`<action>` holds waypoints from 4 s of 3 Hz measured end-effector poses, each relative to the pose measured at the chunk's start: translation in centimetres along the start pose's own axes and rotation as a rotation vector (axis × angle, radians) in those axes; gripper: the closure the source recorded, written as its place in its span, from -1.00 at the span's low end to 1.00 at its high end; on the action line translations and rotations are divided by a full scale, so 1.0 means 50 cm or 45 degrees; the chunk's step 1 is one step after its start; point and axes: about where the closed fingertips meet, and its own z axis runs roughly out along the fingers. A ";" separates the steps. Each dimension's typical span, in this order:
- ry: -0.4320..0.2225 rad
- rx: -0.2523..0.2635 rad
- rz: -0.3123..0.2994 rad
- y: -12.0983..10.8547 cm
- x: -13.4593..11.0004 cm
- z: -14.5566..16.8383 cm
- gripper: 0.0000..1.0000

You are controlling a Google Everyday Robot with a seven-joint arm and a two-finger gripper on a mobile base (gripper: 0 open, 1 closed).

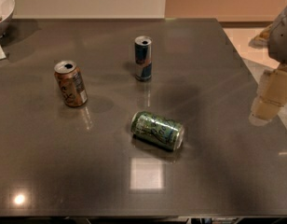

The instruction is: Pick green can

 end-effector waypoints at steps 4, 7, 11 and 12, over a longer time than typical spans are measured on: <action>-0.103 -0.183 -0.105 0.028 -0.180 0.088 -1.00; -0.049 -0.268 -0.142 0.120 -0.299 0.200 -1.00; 0.168 -0.242 -0.104 0.183 -0.306 0.294 -0.63; 0.191 -0.235 -0.091 0.183 -0.302 0.301 -0.19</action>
Offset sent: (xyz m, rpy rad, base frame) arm 0.0280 0.0617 -0.0189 0.0474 0.1063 0.1130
